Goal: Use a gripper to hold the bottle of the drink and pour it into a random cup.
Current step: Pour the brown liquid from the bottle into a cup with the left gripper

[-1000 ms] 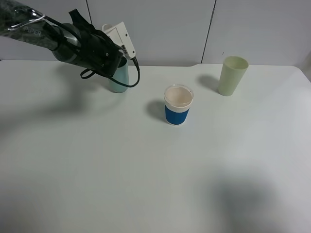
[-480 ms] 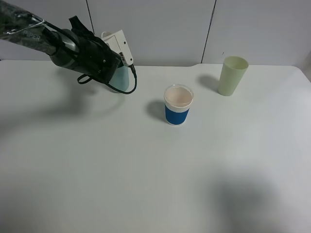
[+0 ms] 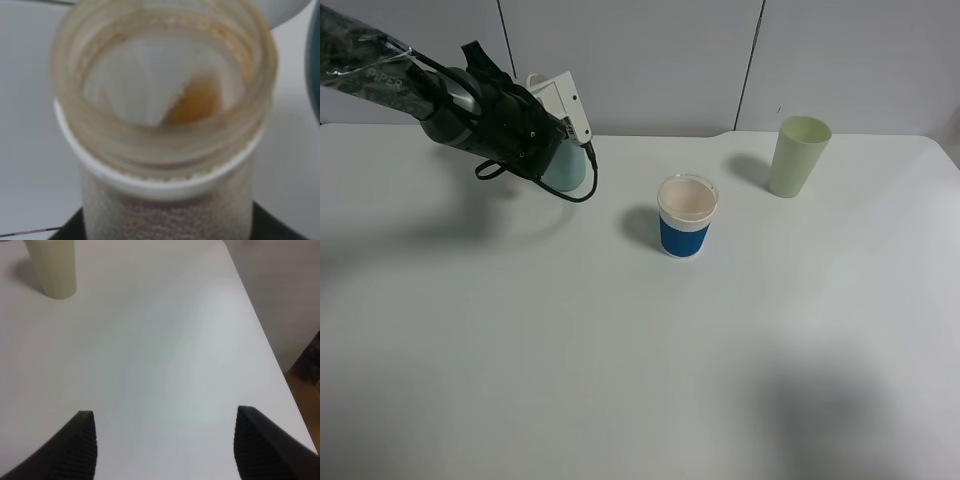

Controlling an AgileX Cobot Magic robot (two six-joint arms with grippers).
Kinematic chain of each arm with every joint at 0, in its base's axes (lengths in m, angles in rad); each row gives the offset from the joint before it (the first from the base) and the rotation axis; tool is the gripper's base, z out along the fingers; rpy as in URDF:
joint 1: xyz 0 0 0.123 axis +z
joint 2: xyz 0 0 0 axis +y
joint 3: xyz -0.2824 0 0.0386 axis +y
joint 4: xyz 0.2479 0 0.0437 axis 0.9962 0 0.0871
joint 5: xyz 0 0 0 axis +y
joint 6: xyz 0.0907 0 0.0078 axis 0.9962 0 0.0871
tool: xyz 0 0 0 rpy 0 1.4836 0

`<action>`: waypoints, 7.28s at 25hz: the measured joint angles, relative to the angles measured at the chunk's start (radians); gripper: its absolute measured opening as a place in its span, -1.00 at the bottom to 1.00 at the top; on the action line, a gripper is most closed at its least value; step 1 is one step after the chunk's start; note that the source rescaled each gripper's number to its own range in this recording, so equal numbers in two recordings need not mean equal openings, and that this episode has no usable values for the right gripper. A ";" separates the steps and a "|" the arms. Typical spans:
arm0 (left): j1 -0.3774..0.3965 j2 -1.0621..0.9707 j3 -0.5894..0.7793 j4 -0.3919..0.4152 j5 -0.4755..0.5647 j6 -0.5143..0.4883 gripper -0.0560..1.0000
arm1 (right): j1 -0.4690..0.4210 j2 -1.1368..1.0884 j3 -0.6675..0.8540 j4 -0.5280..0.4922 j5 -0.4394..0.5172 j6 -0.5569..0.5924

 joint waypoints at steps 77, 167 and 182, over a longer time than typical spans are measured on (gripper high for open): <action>-0.055 0.000 -0.047 0.001 0.143 0.273 -0.88 | 0.000 0.000 0.000 0.000 0.000 0.001; -0.055 0.000 -0.052 0.007 0.214 0.468 -0.88 | 0.000 0.000 0.000 -0.001 0.000 0.001; -0.055 0.000 -0.052 0.007 0.214 0.491 -0.88 | 0.000 0.000 0.000 -0.001 0.000 0.001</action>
